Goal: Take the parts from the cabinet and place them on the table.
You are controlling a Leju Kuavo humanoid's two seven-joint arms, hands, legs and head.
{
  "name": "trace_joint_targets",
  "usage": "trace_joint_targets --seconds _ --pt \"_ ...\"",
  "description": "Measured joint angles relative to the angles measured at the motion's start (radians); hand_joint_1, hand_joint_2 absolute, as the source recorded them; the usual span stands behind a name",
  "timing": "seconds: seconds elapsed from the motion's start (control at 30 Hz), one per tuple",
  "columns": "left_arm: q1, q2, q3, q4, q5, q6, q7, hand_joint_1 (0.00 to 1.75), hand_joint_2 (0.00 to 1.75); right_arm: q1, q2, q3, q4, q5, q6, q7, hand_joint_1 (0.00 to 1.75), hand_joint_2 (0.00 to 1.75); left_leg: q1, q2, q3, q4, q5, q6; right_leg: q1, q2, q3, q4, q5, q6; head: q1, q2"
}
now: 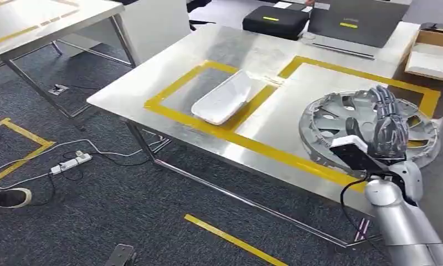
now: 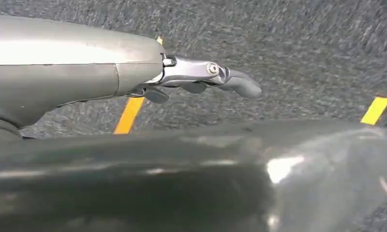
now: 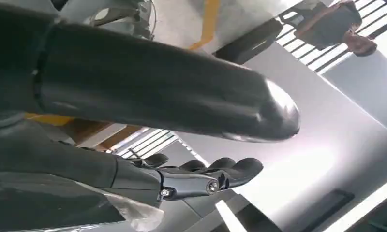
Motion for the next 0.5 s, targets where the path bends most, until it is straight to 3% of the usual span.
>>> trace_joint_targets --seconds 0.03,0.07,0.13,0.17,0.3,0.33,0.37,0.43,0.47,0.5 --pt "0.000 0.000 0.000 0.000 -0.002 0.001 0.000 0.00 0.00 0.005 0.002 -0.002 -0.004 -0.002 0.000 -0.001 0.00 0.00 0.000 0.000 0.020 -0.019 0.014 0.001 0.001 0.000 -0.006 0.000 0.005 0.001 0.000 0.000" --pt "0.000 0.000 0.001 0.000 -0.002 0.002 -0.002 0.00 0.00 0.008 0.002 -0.005 -0.007 -0.005 0.000 -0.003 0.00 0.00 0.000 0.000 0.056 -0.074 0.042 0.004 0.001 0.000 -0.011 0.000 0.011 0.004 0.000 0.000" --pt "-0.002 0.000 0.006 0.000 -0.002 0.005 -0.005 0.00 0.00 0.014 0.002 -0.010 -0.017 -0.013 -0.003 -0.010 0.00 0.00 0.000 0.000 0.172 -0.259 0.106 0.014 0.001 0.001 -0.017 0.000 0.021 0.012 0.000 0.000" --pt "-0.004 0.000 0.007 0.000 -0.003 0.005 -0.005 0.00 0.00 0.017 0.003 -0.014 -0.022 -0.017 -0.005 -0.013 0.00 0.00 -0.003 0.000 0.199 -0.318 0.095 0.017 0.006 0.001 -0.020 0.004 0.025 0.019 0.000 0.000" --pt "0.000 -0.001 0.010 0.000 -0.006 0.005 -0.006 0.00 0.00 0.026 0.005 -0.022 -0.033 -0.027 -0.011 -0.025 0.00 0.00 -0.014 0.001 0.192 -0.324 0.117 0.036 -0.001 0.003 -0.023 -0.006 0.047 0.044 0.001 0.000" --pt "-0.001 -0.003 0.010 0.000 -0.006 0.005 -0.006 0.00 0.00 0.031 0.005 -0.026 -0.035 -0.031 -0.011 -0.029 0.00 0.00 -0.006 0.010 0.191 -0.331 0.130 0.044 -0.005 0.005 -0.036 0.003 0.038 0.047 0.001 0.000" --pt "-0.001 -0.001 0.012 0.000 -0.007 0.005 -0.006 0.00 0.00 0.035 0.005 -0.030 -0.039 -0.035 -0.011 -0.030 0.00 0.00 -0.007 0.013 0.187 -0.331 0.134 0.050 -0.005 0.003 -0.051 0.033 0.006 0.050 0.005 0.000" --pt "0.000 -0.002 0.015 0.000 -0.007 0.005 -0.006 0.00 0.00 0.037 0.005 -0.035 -0.039 -0.037 -0.012 -0.031 0.00 0.00 -0.008 0.025 0.177 -0.331 0.139 0.057 -0.005 0.004 -0.111 0.184 -0.080 0.056 0.009 0.000" --pt "0.000 -0.003 0.015 0.000 -0.008 0.005 -0.006 0.00 0.00 0.042 0.005 -0.036 -0.039 -0.037 -0.012 -0.031 0.00 0.00 -0.010 0.032 0.172 -0.331 0.140 0.057 -0.004 0.004 -0.142 0.263 -0.112 0.059 0.010 0.000" --pt "0.001 -0.004 0.015 0.000 -0.008 0.005 -0.006 0.00 0.00 0.047 0.005 -0.037 -0.039 -0.037 -0.012 -0.031 0.00 0.00 -0.010 0.038 0.170 -0.330 0.141 0.057 -0.004 0.003 -0.156 0.306 -0.124 0.060 0.010 0.000"
